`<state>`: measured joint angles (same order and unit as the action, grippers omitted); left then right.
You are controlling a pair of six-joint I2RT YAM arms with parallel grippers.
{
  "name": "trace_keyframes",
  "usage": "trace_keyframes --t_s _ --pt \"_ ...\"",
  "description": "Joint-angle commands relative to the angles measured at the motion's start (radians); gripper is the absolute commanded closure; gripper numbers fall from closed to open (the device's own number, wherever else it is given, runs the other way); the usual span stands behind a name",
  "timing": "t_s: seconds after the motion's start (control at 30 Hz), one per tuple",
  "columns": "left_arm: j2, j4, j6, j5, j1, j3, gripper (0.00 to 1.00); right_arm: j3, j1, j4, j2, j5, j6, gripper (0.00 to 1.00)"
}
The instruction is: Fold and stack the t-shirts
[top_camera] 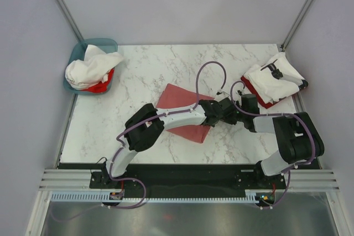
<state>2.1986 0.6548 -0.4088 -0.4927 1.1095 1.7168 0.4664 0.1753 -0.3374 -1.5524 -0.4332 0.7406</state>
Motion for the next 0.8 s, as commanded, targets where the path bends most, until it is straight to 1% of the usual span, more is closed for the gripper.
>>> trace_keyframes --t_s 0.0,0.23,0.4,0.5,0.77 --pt "-0.023 0.032 0.015 -0.030 0.023 0.026 0.87 0.001 -0.026 -0.003 -0.053 -0.002 -0.009 1.00" --pt "-0.046 0.083 0.007 -0.052 0.055 0.024 0.89 0.038 -0.048 -0.026 -0.107 -0.007 0.000 1.00" --pt "-0.036 0.181 -0.015 -0.072 0.056 0.070 0.90 0.075 -0.059 -0.002 -0.136 0.033 -0.001 1.00" --pt "-0.045 0.210 -0.019 -0.070 0.058 0.073 0.90 0.092 -0.074 0.000 -0.155 0.039 0.005 1.00" --pt "-0.057 0.230 -0.024 -0.061 0.064 0.070 0.90 0.124 -0.105 -0.012 -0.195 0.059 0.020 1.00"
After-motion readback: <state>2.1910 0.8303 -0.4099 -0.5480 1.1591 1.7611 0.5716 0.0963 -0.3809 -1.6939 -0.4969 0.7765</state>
